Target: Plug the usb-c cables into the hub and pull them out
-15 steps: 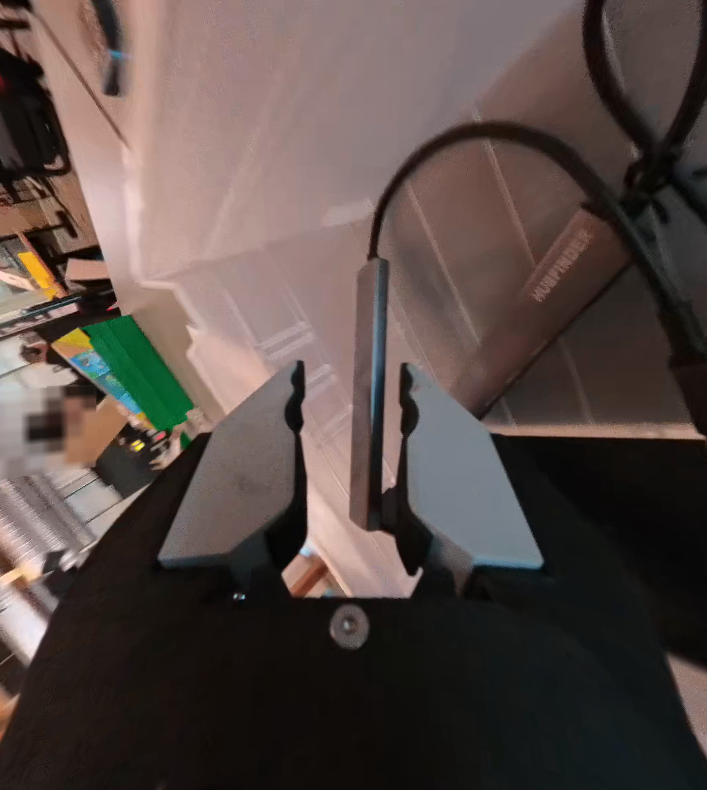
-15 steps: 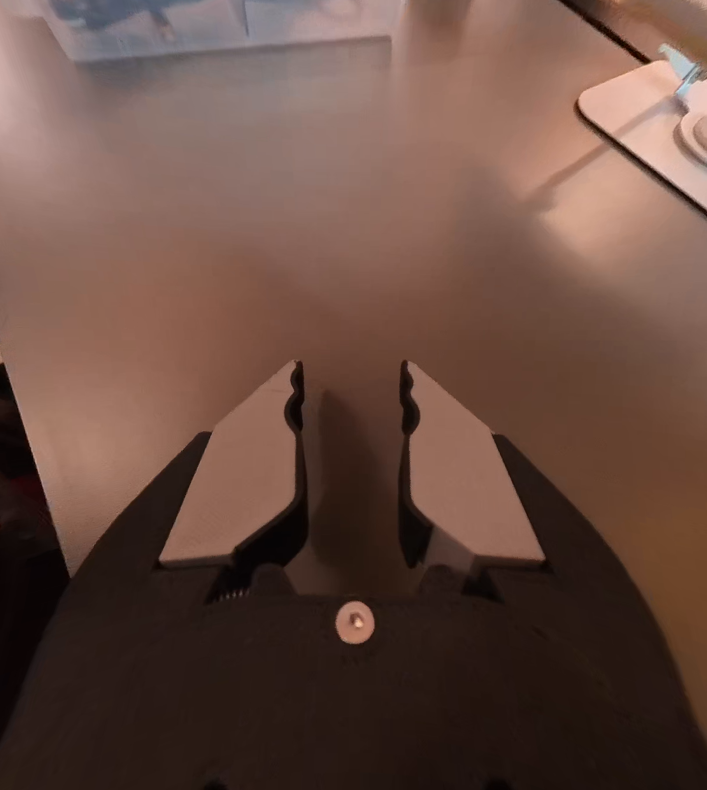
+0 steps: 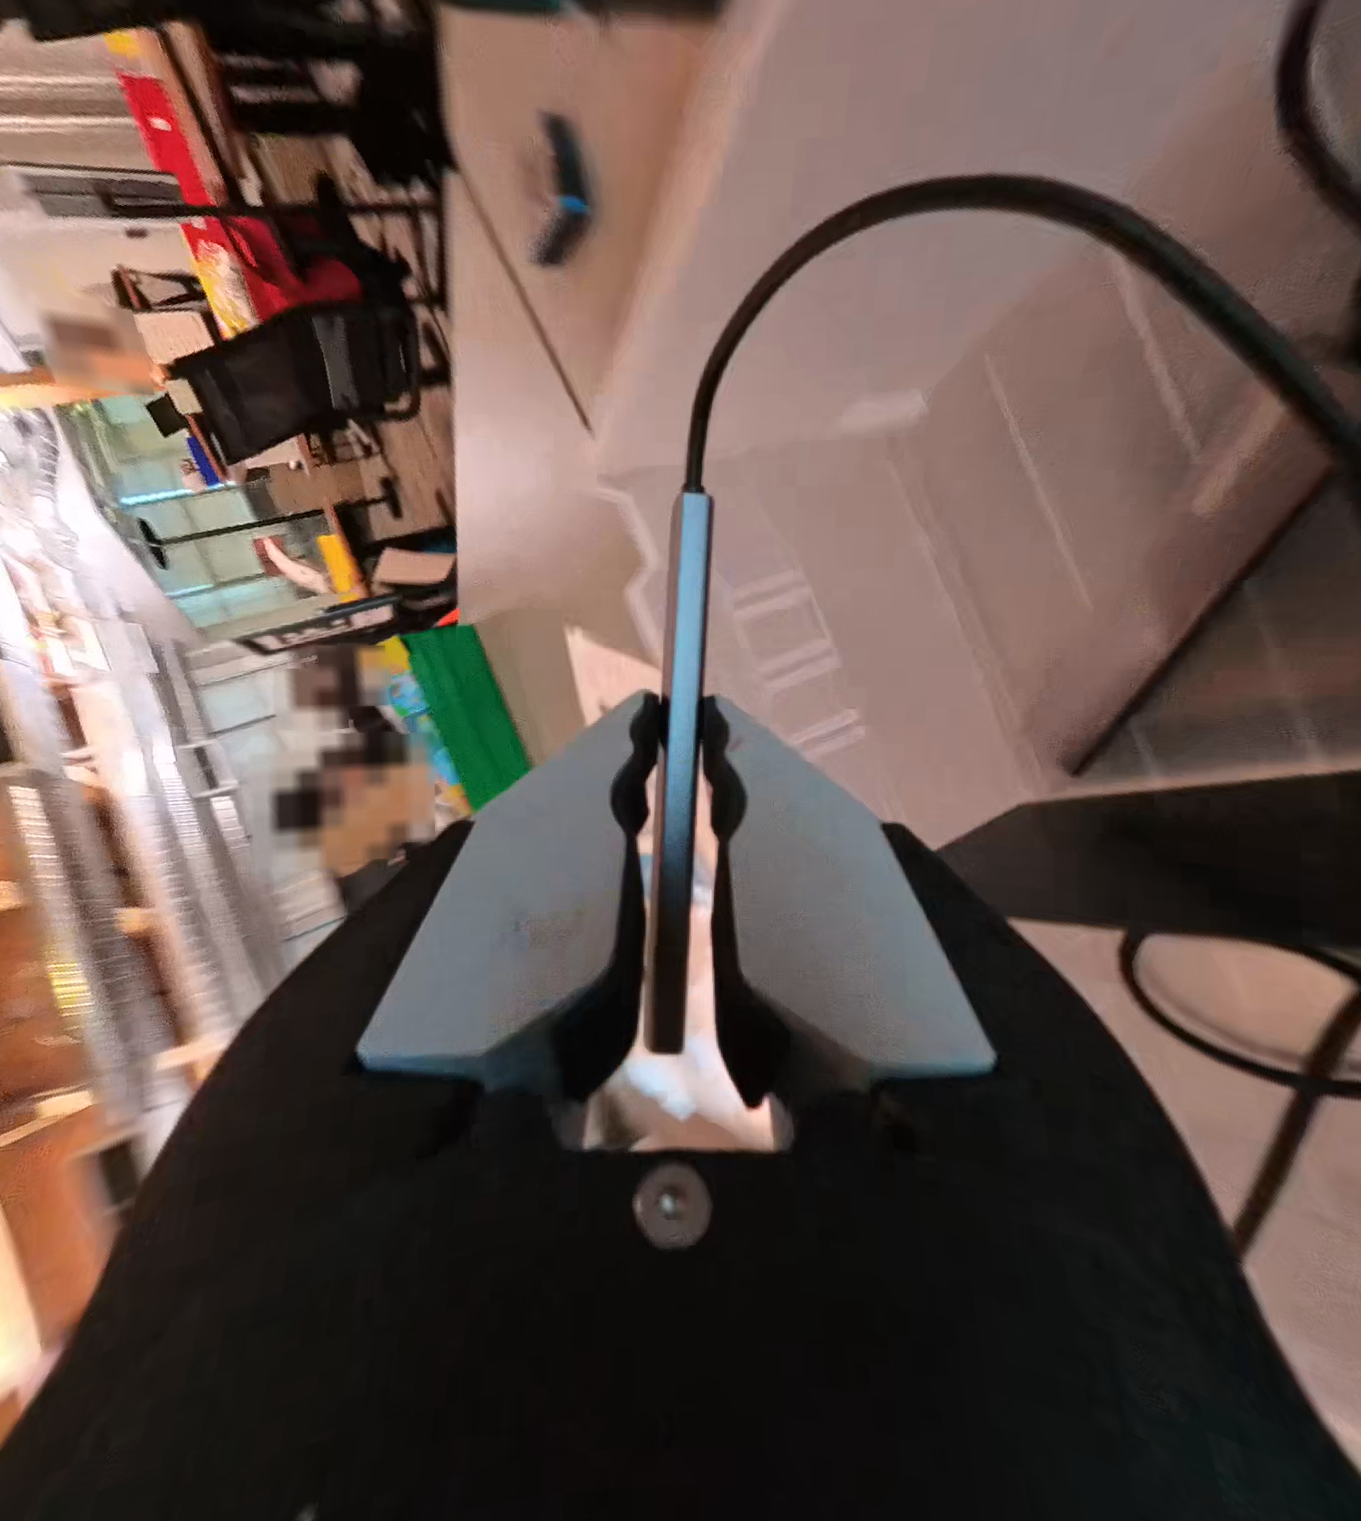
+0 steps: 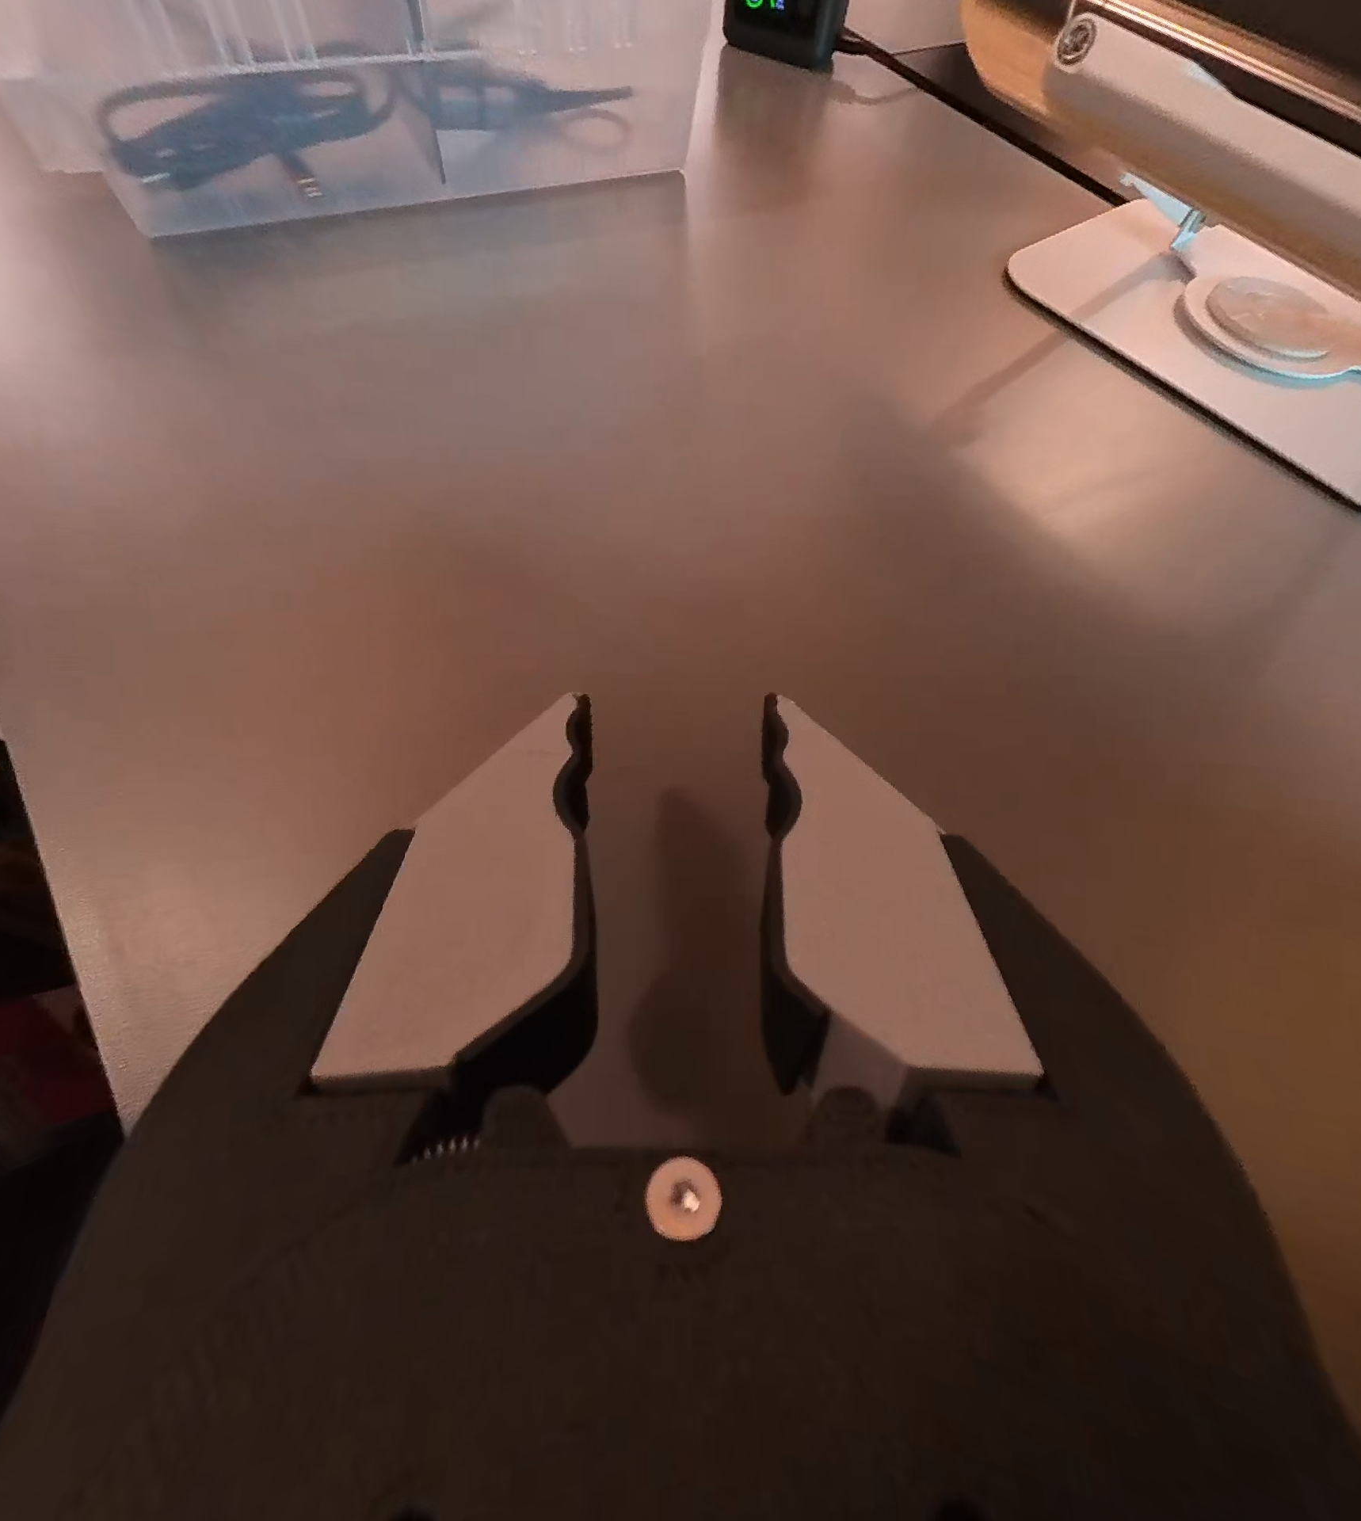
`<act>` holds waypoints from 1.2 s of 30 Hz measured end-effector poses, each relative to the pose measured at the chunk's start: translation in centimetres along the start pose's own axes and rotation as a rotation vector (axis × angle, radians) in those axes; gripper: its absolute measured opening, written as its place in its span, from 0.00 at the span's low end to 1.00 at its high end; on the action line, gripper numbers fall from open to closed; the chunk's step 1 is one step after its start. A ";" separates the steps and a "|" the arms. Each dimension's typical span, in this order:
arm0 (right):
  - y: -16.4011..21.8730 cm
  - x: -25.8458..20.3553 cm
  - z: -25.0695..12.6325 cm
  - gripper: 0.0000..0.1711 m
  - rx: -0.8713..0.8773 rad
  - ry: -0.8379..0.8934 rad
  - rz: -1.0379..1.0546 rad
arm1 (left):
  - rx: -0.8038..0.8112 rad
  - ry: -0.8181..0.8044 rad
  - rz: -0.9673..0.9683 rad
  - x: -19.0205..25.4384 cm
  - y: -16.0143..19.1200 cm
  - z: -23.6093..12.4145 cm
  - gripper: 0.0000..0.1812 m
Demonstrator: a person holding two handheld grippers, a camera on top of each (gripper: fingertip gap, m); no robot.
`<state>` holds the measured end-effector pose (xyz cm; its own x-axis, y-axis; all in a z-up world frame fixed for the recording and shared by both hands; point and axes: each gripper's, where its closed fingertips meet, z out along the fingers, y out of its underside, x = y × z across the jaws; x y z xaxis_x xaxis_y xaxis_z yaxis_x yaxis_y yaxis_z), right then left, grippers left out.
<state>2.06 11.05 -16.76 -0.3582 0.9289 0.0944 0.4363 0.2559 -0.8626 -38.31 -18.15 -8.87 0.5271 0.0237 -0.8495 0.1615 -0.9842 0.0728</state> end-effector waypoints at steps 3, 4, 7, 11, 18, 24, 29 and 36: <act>0.1 0.2 0.1 0.23 -0.006 0.026 -0.006 | 0.287 0.007 -0.337 -3.8 -1.0 -5.7 0.04; 0.1 0.3 0.1 0.23 -0.009 0.032 -0.002 | 0.410 0.023 -0.437 -4.7 -1.7 -8.2 0.04; -0.2 0.3 0.1 0.24 0.008 0.031 0.004 | 0.835 0.080 -0.609 -5.6 -4.1 -17.8 0.04; -1.4 -1.3 0.2 0.24 0.063 -0.054 -0.004 | 1.435 0.413 -0.670 -1.1 -7.4 -31.4 0.04; -8.8 -7.5 -3.5 0.26 0.274 -0.382 -0.014 | 2.310 1.283 -0.541 10.0 -7.2 -45.4 0.04; -12.1 -10.4 -5.2 0.17 0.362 -0.424 -0.080 | 2.372 1.500 -0.447 14.5 -10.7 -46.4 0.04; -11.8 -8.1 -3.9 0.04 0.347 -0.235 -0.160 | 2.336 1.579 -0.440 15.2 -12.0 -46.3 0.04; -12.3 0.4 -6.7 0.04 0.371 0.181 -0.191 | 1.956 1.281 -0.786 12.6 -15.6 -39.1 0.16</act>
<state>2.07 10.04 -2.79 -0.2394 0.9146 0.3259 0.0390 0.3444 -0.9380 -1.62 4.38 -0.27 0.9110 -0.3819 0.1557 0.2755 0.2825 -0.9189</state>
